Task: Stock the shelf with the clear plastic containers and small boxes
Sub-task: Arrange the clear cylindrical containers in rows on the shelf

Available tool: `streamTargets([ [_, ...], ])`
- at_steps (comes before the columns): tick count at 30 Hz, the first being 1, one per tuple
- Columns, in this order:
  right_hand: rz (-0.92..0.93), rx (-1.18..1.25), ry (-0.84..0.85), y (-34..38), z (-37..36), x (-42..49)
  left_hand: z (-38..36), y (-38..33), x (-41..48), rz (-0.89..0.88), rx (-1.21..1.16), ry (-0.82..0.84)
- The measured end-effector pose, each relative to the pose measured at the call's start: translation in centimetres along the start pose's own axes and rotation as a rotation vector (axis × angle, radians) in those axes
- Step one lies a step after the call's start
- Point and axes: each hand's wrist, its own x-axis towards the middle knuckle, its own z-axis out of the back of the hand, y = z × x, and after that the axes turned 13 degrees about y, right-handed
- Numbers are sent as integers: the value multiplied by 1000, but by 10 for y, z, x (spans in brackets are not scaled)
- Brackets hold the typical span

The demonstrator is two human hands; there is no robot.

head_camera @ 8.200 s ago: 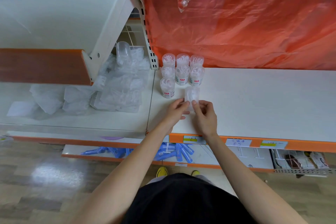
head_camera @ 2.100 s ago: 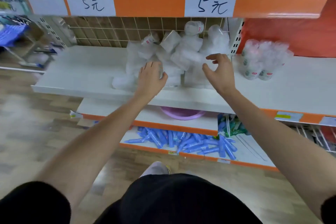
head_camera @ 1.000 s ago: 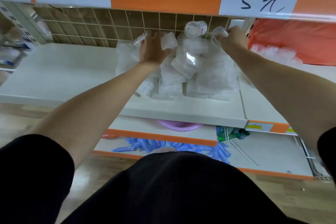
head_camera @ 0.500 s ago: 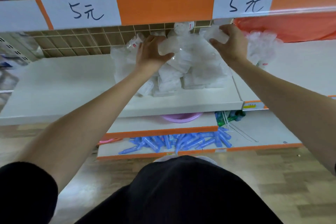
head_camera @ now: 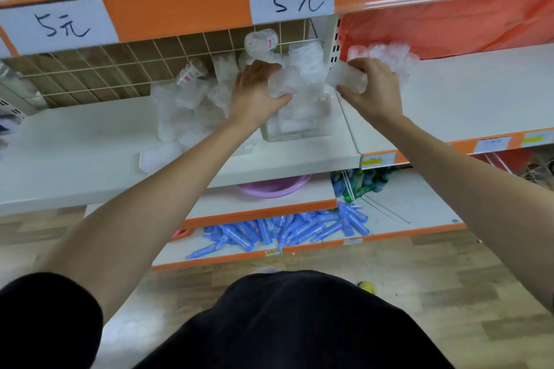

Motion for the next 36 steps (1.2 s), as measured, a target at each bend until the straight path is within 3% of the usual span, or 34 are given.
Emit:
streamTargets([
  [16, 97, -78, 142, -172, 90, -28, -112, -171, 29, 56, -41, 92],
  [36, -282, -145, 195, -306, 98, 17, -221, -214, 97, -25, -115, 218],
])
